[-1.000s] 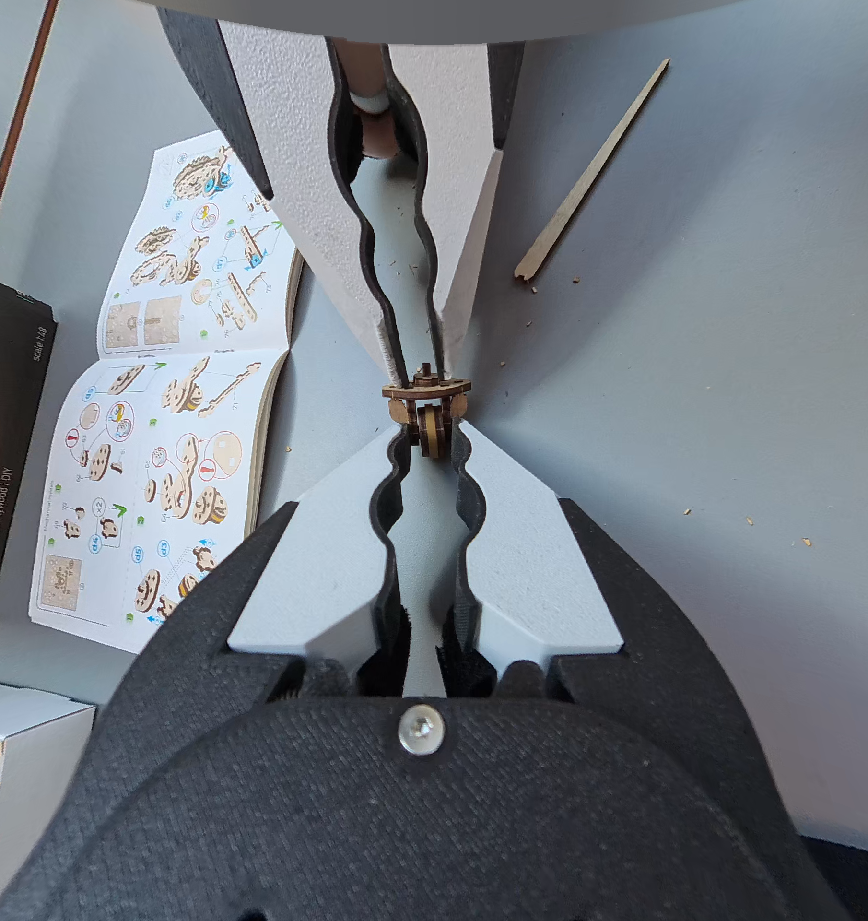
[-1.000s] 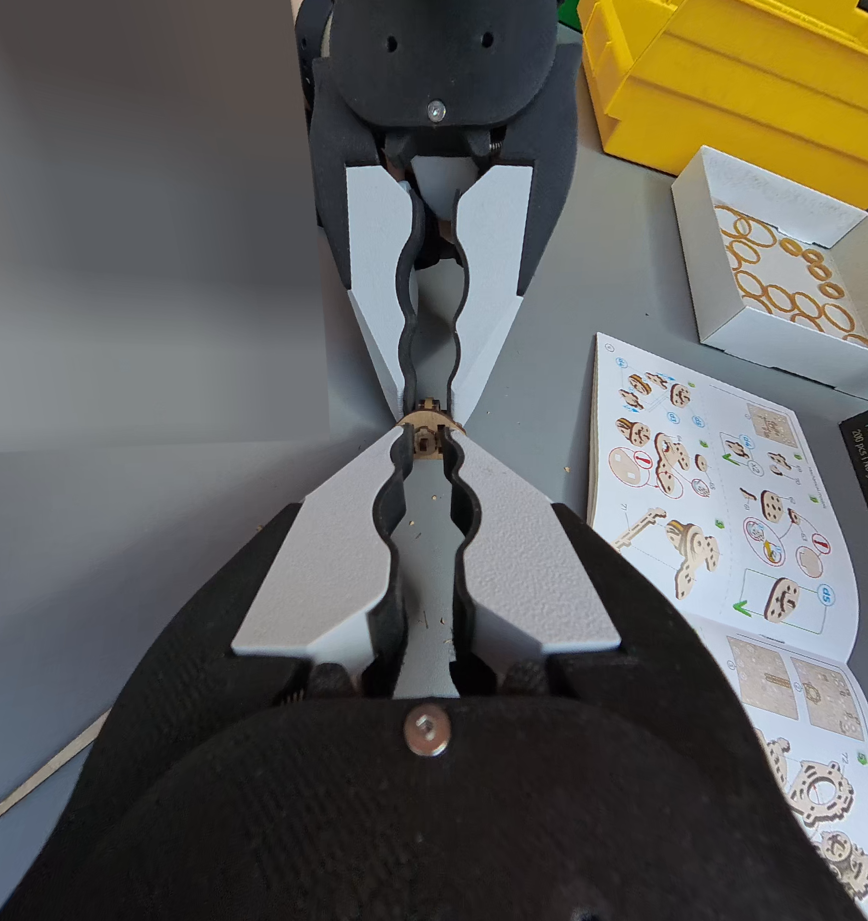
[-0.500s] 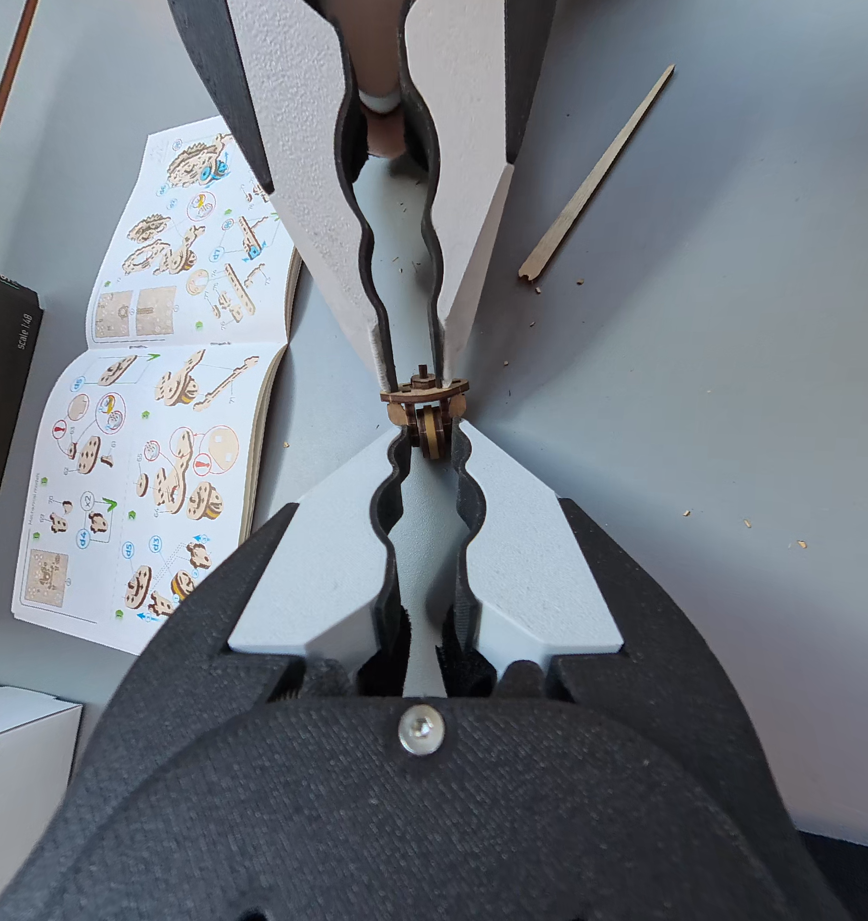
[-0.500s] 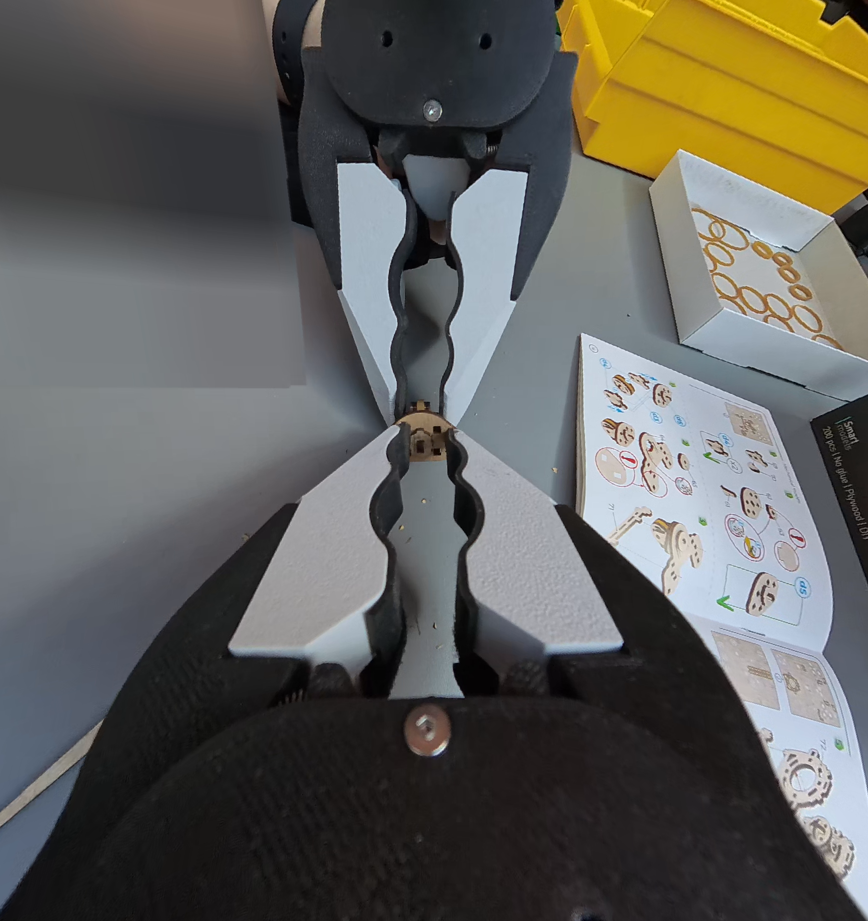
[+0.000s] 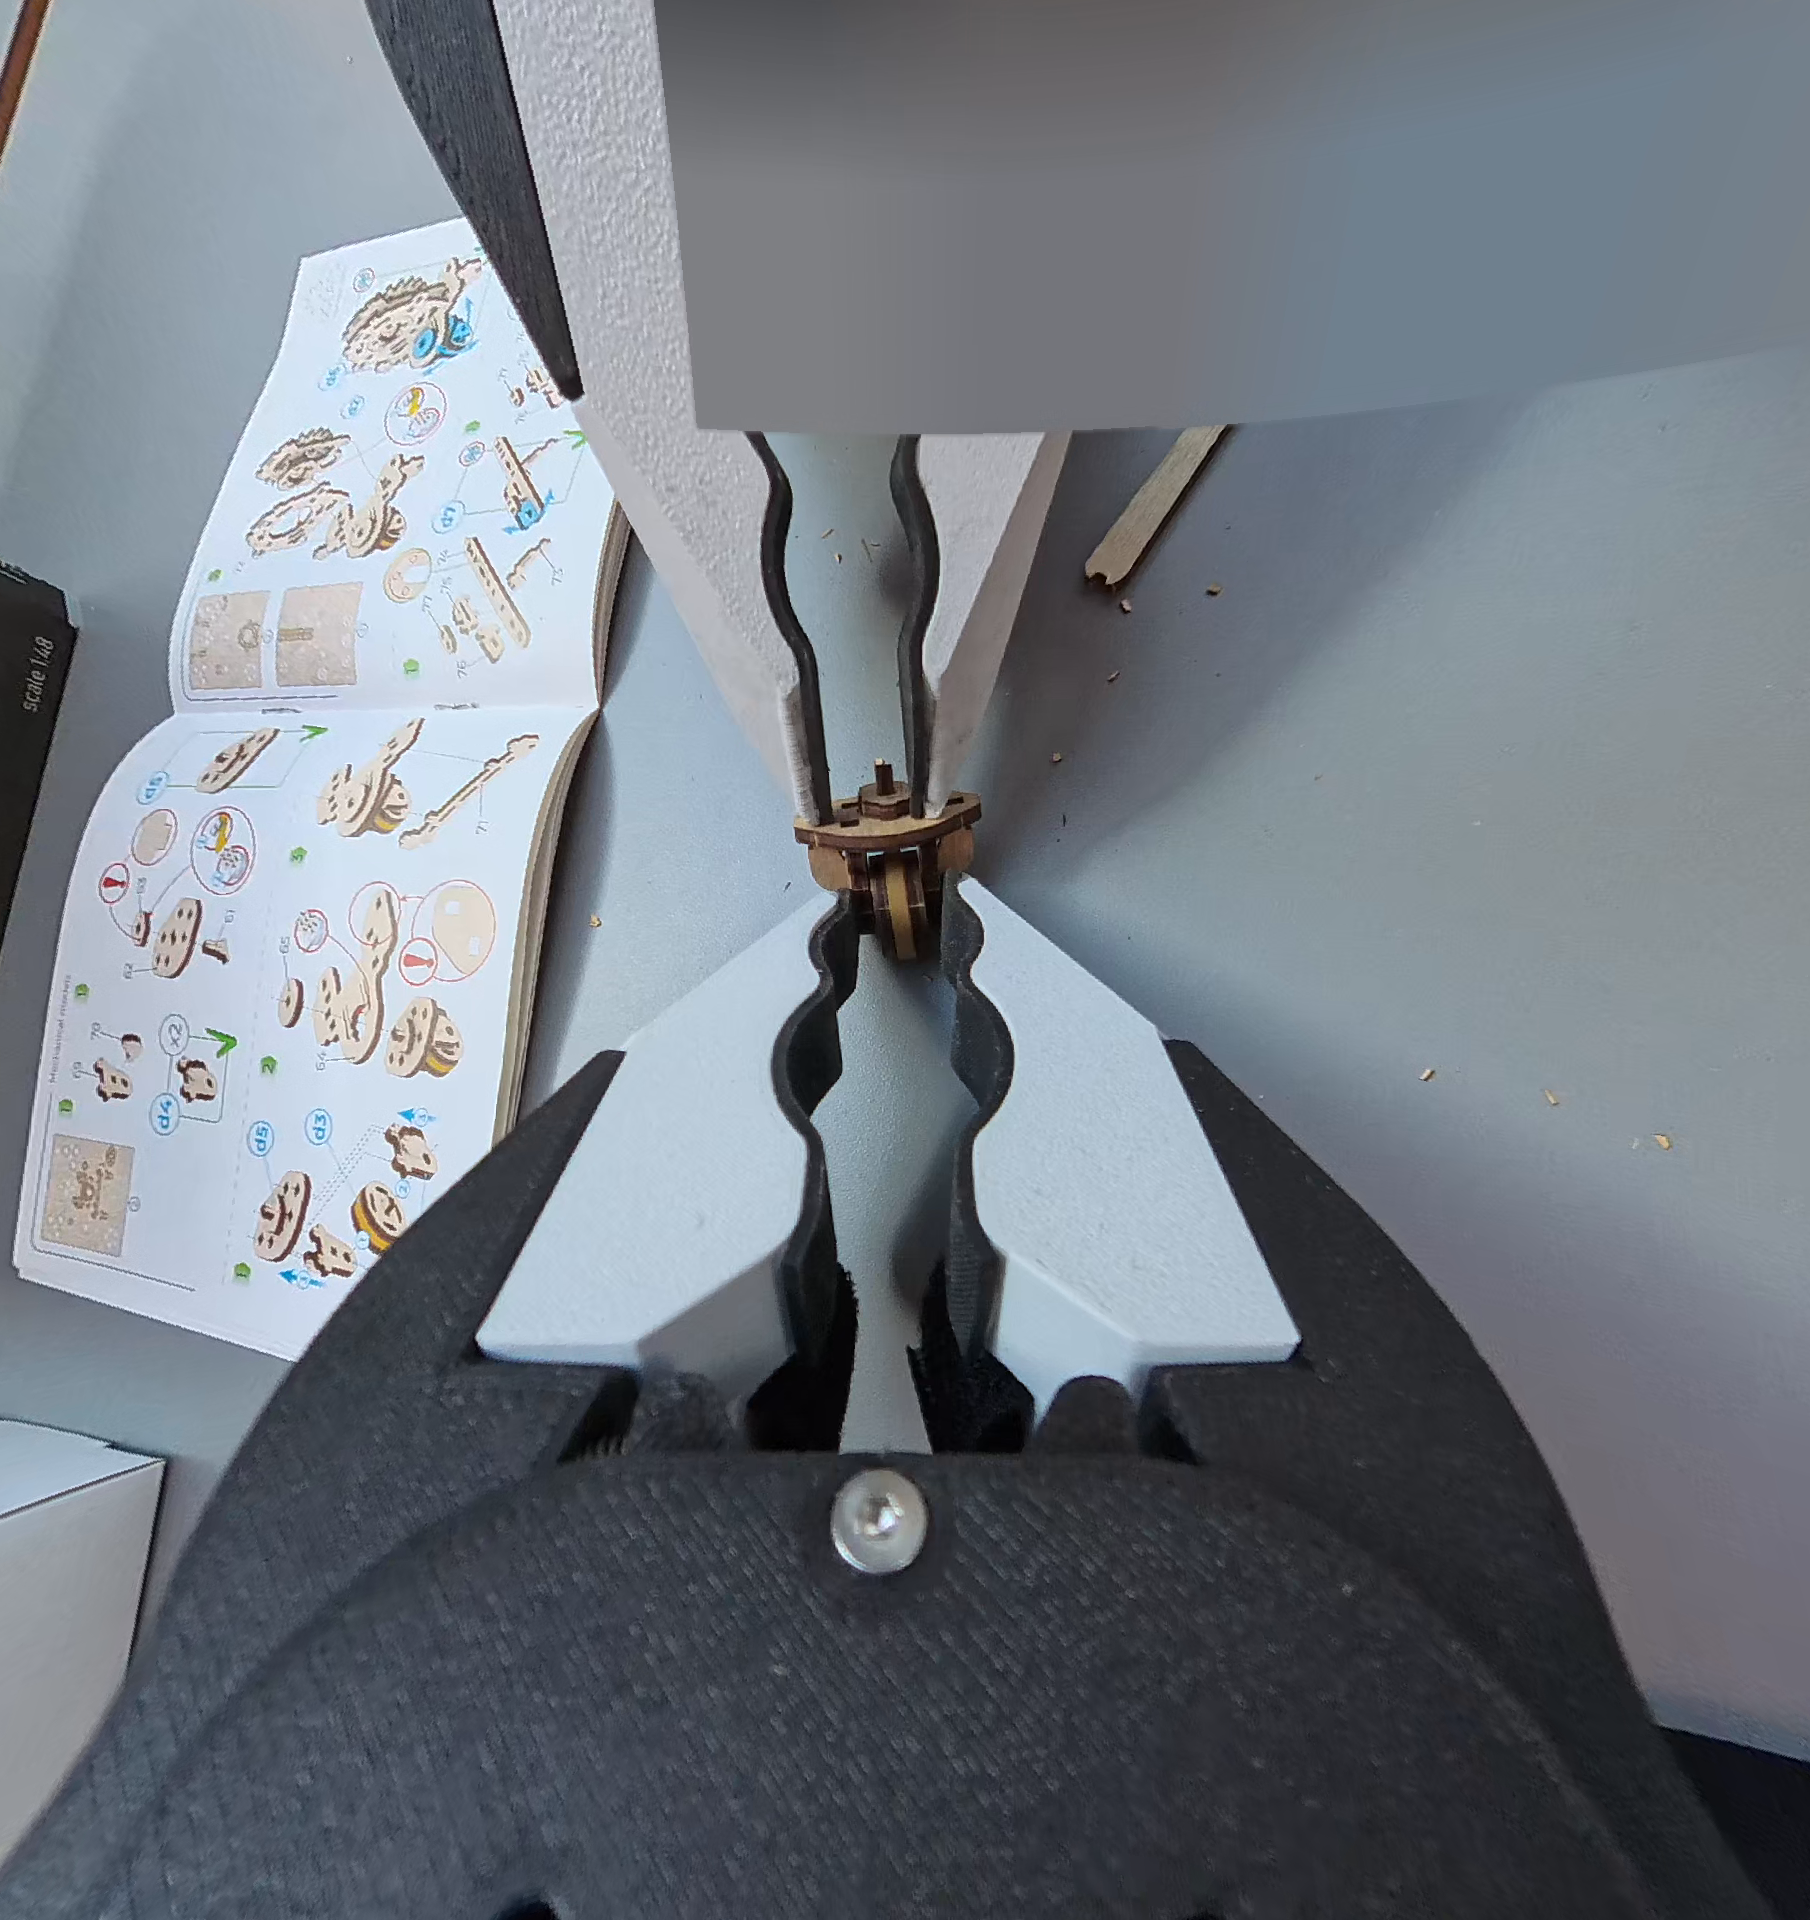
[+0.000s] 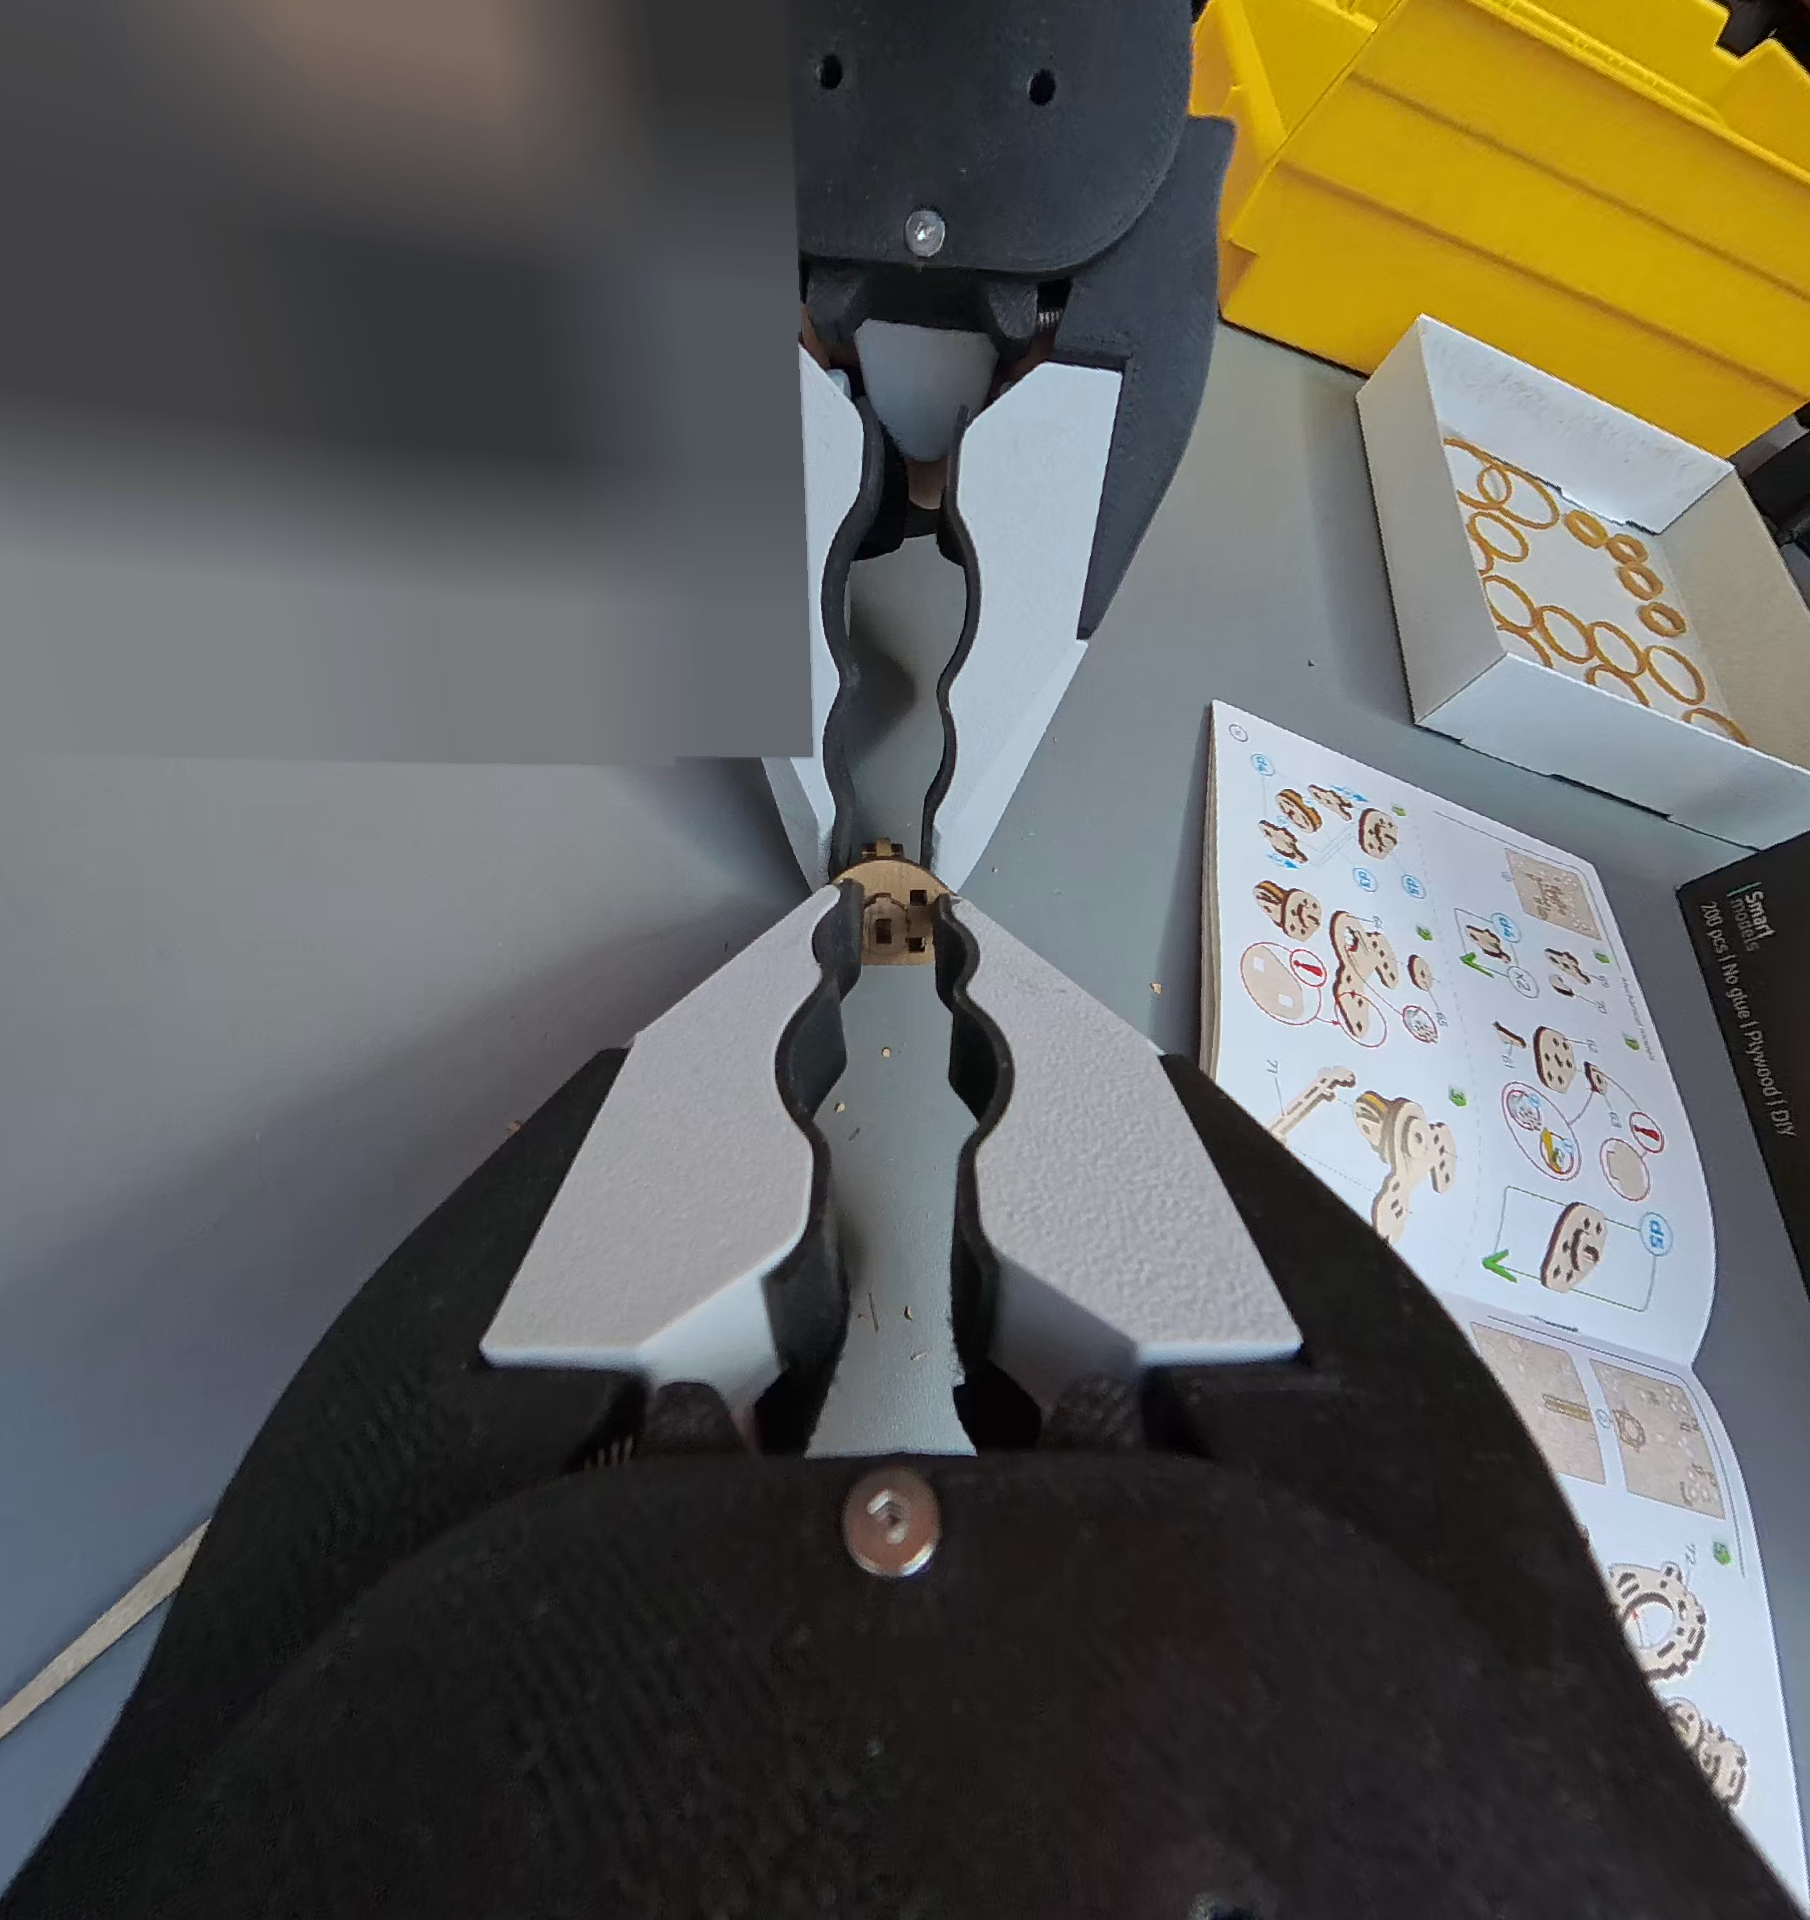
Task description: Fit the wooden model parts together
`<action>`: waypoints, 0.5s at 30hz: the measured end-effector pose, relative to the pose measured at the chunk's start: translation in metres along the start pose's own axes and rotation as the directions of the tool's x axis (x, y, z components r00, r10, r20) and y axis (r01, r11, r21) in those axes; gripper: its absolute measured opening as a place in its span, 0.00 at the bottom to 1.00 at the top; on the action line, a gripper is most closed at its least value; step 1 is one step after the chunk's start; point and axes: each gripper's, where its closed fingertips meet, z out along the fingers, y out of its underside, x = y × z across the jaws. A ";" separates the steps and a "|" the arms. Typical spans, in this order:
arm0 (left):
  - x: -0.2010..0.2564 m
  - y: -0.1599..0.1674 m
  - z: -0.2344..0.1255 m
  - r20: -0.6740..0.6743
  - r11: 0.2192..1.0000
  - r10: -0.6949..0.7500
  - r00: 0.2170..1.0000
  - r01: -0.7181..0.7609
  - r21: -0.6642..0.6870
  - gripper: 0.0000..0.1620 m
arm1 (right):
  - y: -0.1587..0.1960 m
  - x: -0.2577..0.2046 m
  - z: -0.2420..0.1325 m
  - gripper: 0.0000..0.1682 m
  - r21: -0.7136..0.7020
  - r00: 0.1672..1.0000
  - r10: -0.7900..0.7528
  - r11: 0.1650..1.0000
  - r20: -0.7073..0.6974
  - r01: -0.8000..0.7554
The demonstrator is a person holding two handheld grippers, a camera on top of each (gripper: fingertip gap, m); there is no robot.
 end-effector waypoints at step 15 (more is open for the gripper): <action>0.000 0.000 0.001 -0.004 1.000 -0.006 1.000 0.006 0.014 0.09 | -0.006 0.006 -0.021 0.09 0.068 1.000 0.019 0.997 0.002 -0.019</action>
